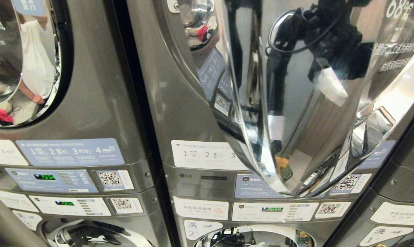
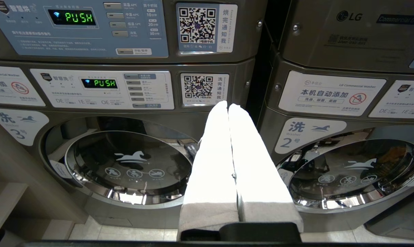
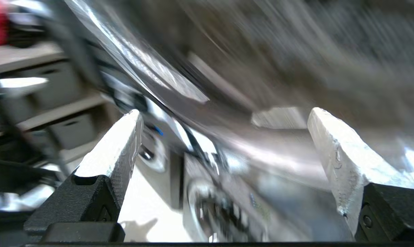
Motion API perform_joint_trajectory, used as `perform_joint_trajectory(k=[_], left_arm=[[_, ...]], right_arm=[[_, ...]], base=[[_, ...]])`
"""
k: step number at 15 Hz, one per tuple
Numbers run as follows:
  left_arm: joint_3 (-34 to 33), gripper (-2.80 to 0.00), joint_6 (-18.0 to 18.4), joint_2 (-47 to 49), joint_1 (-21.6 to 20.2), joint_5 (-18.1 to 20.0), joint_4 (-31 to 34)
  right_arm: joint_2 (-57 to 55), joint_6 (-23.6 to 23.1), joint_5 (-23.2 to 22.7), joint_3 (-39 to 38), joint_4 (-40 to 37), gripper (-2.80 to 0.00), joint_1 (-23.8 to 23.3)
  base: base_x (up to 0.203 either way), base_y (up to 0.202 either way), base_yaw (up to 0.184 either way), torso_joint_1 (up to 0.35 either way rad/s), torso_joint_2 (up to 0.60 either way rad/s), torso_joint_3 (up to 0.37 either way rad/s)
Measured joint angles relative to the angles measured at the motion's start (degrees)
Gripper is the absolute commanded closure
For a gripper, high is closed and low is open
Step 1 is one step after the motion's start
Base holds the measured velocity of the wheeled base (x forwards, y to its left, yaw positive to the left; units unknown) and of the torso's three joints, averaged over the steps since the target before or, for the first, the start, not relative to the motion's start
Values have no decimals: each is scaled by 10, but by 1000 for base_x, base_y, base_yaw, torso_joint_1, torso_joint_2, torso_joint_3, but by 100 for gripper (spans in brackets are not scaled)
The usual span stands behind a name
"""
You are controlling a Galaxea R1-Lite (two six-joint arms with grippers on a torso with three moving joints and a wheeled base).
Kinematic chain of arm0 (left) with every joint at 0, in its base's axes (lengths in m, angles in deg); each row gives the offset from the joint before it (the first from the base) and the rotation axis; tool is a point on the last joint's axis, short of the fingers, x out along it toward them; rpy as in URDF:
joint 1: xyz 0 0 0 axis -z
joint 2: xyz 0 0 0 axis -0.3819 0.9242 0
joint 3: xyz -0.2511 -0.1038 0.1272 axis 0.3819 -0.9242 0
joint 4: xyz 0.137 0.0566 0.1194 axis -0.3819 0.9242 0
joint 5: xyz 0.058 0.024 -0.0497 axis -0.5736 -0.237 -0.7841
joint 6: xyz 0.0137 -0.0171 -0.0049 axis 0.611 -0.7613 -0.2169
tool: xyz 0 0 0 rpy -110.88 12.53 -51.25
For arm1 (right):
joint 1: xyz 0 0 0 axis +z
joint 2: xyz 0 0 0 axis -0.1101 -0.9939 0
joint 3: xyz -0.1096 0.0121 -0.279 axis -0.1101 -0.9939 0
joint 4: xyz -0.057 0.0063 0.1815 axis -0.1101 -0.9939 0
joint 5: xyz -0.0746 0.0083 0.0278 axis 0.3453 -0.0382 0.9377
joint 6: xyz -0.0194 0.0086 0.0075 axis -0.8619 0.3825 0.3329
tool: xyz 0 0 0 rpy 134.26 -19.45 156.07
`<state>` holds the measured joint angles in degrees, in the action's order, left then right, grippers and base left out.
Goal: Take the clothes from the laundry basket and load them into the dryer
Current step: Open the dryer
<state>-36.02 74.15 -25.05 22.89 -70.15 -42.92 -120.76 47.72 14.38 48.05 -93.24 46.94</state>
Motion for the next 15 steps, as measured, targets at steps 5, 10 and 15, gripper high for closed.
perform_joint_trajectory(k=[5, 10, 15], left_arm=[[0, 0, 0, 0, 0, 0, 0], [0, 0, 0, 0, 0, 0, 0], [0, 0, 0, 0, 0, 0, 0]], right_arm=[[125, 90, 31, -185, -44, -280, -324], [299, 100, 111, -383, -85, 0, -431], [380, 27, 86, -486, -26, 0, -391]], base=[[0, 0, 0, 0, 0, 0], [0, 0, 0, 0, 0, 0], [0, 0, 0, 0, 0, 0]])
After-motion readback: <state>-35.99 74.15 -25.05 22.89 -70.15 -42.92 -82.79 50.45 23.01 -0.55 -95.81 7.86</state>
